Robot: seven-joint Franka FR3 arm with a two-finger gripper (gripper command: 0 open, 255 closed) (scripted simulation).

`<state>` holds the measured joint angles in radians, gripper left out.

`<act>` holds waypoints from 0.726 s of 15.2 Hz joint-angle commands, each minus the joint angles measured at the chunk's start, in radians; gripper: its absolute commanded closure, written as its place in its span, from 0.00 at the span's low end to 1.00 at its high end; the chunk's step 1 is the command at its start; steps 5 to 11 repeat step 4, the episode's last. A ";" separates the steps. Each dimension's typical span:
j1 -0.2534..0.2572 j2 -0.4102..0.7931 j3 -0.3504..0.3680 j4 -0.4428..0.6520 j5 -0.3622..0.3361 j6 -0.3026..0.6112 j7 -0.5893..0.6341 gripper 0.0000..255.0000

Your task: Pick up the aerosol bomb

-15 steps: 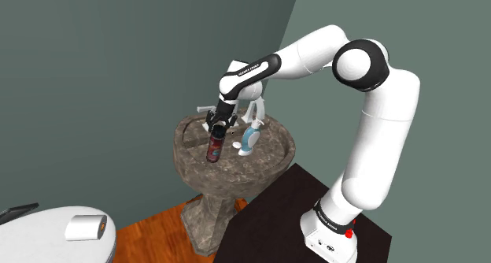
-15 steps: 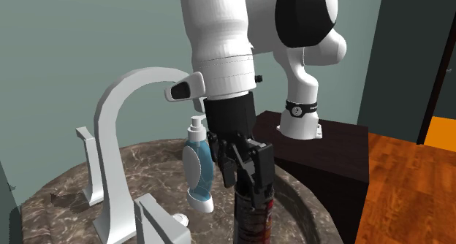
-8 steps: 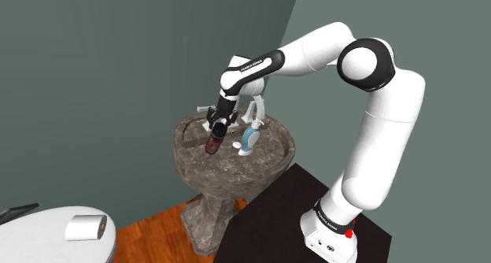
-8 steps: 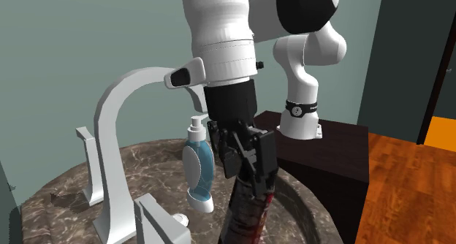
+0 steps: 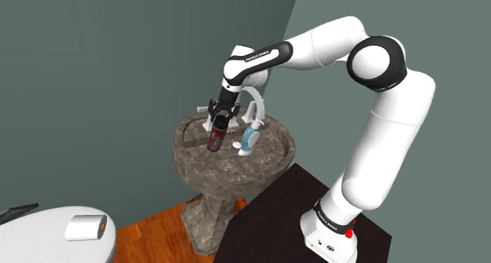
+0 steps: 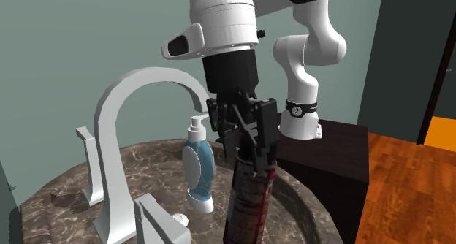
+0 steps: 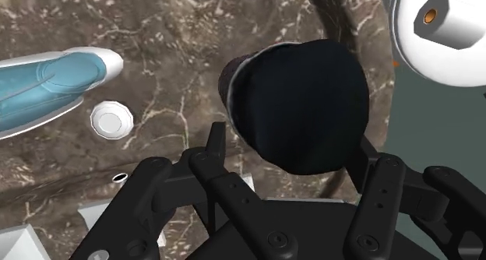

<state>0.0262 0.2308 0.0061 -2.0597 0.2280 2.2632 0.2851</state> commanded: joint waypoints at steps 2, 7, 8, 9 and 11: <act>0.001 -0.025 -0.001 0.015 -0.006 -0.038 0.011 1.00; 0.001 -0.026 -0.001 0.016 -0.007 -0.040 0.012 1.00; 0.001 -0.026 -0.001 0.016 -0.007 -0.040 0.012 1.00; 0.001 -0.026 -0.001 0.016 -0.007 -0.040 0.012 1.00; 0.001 -0.026 -0.001 0.016 -0.007 -0.040 0.012 1.00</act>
